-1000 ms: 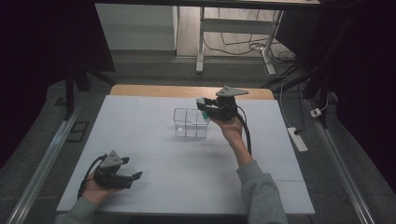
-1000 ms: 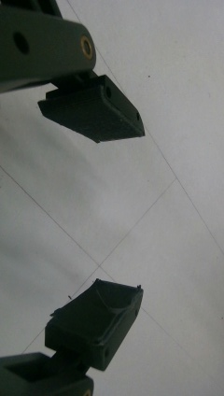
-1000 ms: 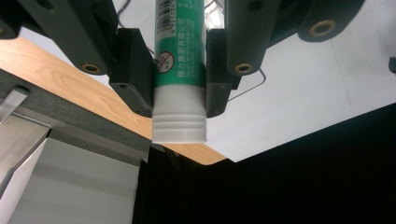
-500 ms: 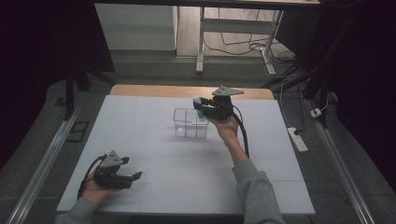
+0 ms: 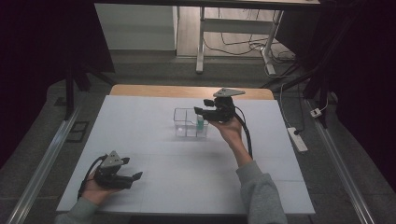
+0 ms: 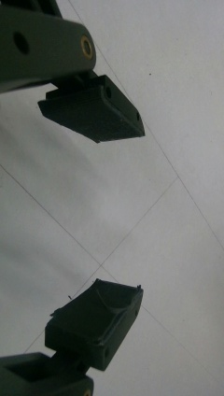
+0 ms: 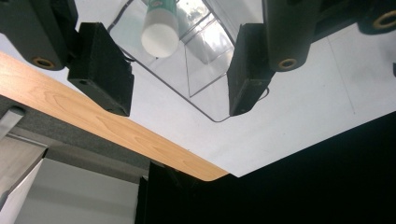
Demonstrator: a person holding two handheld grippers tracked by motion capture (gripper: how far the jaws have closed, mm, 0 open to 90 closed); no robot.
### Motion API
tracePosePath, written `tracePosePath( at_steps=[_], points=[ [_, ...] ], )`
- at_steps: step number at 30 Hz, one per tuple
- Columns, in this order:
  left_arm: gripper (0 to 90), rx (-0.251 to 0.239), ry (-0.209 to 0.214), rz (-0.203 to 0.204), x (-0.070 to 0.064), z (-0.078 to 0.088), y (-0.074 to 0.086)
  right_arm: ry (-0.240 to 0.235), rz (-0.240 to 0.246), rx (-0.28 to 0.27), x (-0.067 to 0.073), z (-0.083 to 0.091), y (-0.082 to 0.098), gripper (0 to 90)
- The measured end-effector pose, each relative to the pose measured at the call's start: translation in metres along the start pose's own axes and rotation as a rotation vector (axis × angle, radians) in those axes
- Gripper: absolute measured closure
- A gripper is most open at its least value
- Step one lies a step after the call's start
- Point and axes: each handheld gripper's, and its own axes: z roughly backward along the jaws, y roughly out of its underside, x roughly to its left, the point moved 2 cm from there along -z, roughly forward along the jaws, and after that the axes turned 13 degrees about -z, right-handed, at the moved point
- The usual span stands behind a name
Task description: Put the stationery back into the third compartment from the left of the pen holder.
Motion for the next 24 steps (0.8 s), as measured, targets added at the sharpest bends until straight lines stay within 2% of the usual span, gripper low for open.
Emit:
tracePosePath(
  at_steps=[14,24],
  points=[
    [20.2,0.003,0.000,-0.002,0.000,0.000,0.000,0.001,0.030,0.009,0.003,0.016,0.005,40.8],
    [20.2,0.001,-0.002,-0.002,-0.001,0.000,-0.001,0.004,0.046,0.034,0.003,0.034,0.017,40.7]
  ],
)
